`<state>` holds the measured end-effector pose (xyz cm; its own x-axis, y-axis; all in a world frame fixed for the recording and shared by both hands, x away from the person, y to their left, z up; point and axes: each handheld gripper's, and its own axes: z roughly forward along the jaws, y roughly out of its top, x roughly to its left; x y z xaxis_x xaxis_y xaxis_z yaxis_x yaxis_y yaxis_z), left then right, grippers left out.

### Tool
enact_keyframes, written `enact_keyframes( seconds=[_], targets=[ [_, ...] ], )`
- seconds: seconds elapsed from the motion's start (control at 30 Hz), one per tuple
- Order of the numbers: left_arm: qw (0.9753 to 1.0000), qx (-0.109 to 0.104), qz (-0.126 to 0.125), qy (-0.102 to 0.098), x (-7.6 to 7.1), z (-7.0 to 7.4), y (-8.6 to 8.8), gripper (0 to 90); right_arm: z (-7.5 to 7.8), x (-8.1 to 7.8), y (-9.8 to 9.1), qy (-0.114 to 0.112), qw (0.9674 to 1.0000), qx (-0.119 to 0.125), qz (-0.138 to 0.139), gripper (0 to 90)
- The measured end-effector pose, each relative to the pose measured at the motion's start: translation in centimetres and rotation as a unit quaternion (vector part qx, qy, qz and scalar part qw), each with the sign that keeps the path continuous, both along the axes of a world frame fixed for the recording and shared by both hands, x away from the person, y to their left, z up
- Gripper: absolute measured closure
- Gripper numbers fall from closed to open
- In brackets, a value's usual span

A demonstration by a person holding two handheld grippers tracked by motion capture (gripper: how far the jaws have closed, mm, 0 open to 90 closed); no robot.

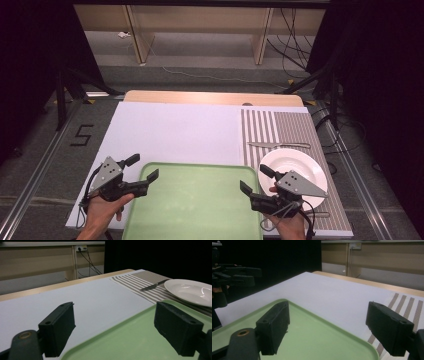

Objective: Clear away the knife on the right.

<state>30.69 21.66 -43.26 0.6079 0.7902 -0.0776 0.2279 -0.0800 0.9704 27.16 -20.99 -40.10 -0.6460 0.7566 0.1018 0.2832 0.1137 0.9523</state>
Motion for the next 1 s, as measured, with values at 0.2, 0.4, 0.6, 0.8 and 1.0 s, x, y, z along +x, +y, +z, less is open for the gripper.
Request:
enact_keyframes(
  seconds=[0.2,0.4,0.6,0.8,1.0],
  targets=[
    [1.0000,-0.001,0.003,-0.001,0.0,0.0,0.0,16.4,0.0,0.1,0.0,-0.002,1.0000,0.008,-0.001,21.0],
    [1.0000,-0.003,0.004,0.001,0.1,0.0,0.0,16.4,0.3,0.2,-0.2,0.001,1.0000,-0.009,0.004,21.1],
    [1.0000,0.000,0.003,0.001,0.1,0.0,0.0,16.4,0.7,0.8,-0.9,-0.001,1.0000,-0.007,0.001,21.3],
    [1.0000,0.001,-0.001,0.001,0.1,-0.1,-0.1,16.4,1.5,1.8,-1.7,0.002,0.9999,-0.002,0.012,21.8],
    [1.0000,0.001,0.001,0.006,0.3,-0.2,0.0,16.4,2.9,3.4,-3.5,0.030,0.9985,-0.040,0.023,22.9]
  ],
)
